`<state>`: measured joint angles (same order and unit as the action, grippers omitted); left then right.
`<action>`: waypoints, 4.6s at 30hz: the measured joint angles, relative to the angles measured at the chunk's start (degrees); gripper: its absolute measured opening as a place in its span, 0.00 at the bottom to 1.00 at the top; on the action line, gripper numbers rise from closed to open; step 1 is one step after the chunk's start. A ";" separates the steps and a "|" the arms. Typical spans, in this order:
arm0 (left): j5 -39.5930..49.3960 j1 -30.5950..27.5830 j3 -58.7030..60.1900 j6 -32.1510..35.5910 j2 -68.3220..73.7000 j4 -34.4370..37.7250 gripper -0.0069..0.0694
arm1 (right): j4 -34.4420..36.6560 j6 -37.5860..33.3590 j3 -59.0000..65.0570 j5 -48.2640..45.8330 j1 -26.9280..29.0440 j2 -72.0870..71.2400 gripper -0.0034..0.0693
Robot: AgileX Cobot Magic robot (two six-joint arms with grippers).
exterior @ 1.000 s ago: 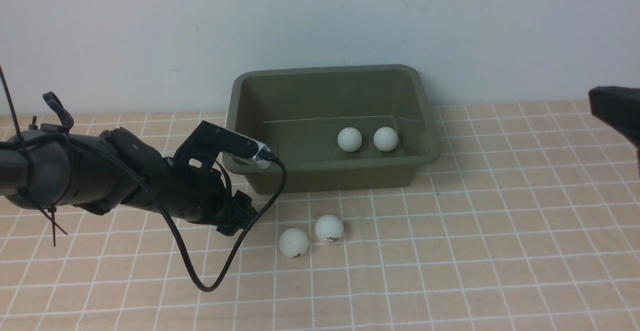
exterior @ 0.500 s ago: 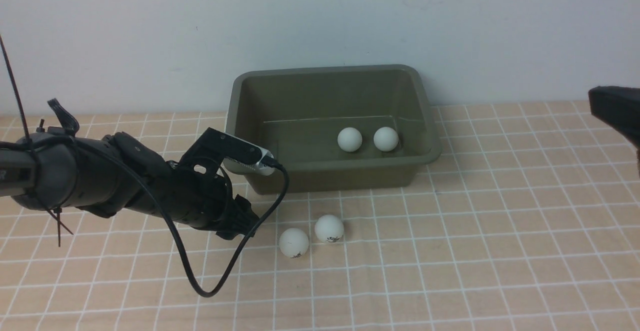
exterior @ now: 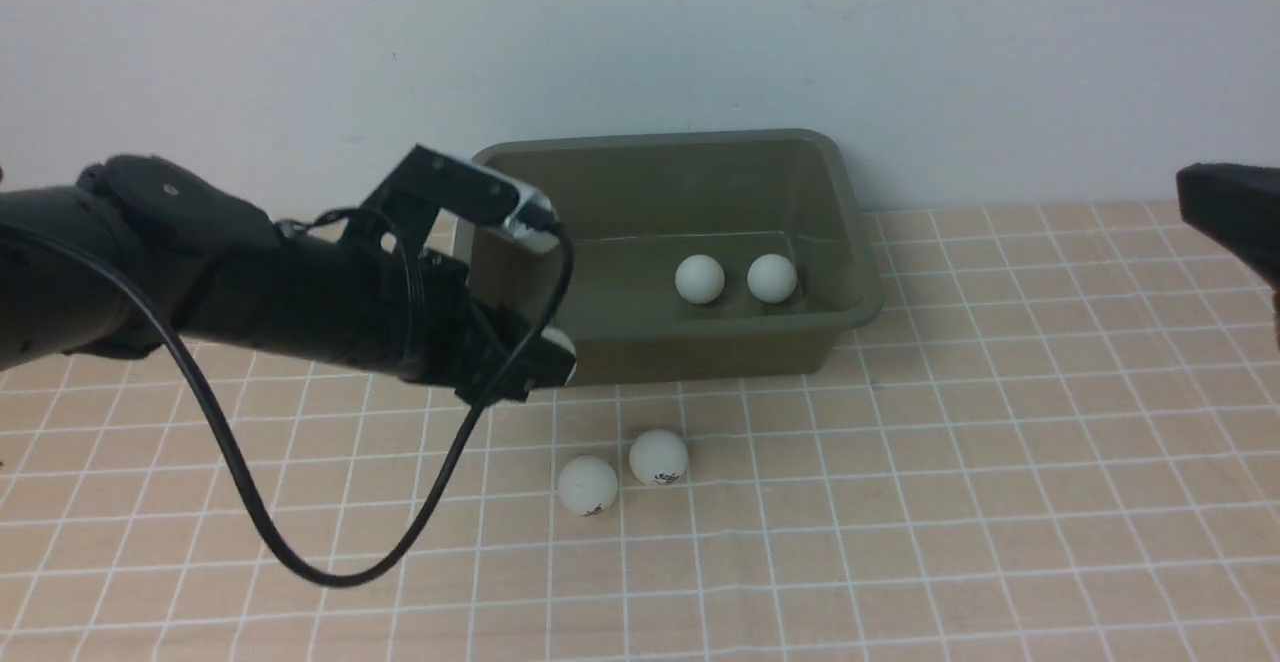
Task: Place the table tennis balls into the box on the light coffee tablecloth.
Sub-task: 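Drop the ball into the bin, then reach for and grasp a ping pong ball on the table beside the basket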
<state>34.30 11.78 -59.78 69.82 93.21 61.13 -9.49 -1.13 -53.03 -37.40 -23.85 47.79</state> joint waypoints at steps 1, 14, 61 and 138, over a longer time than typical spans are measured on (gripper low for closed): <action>0.00 0.00 -1.61 0.68 0.14 0.65 0.49 | 0.00 0.00 0.00 0.00 0.00 0.00 0.67; -1.28 0.00 -22.90 -0.16 18.81 0.90 0.54 | 0.00 0.00 0.00 0.02 0.00 0.00 0.67; 33.97 0.78 -26.54 9.73 0.75 3.03 0.14 | 0.00 0.00 0.00 -4.60 0.00 0.00 0.67; 7.01 15.21 -14.95 -38.67 17.57 -47.37 0.66 | 0.00 0.00 0.04 -6.40 0.00 0.00 0.67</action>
<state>41.31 26.99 -74.73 31.14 110.77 13.76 -9.49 -1.13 -52.99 -43.80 -23.85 47.79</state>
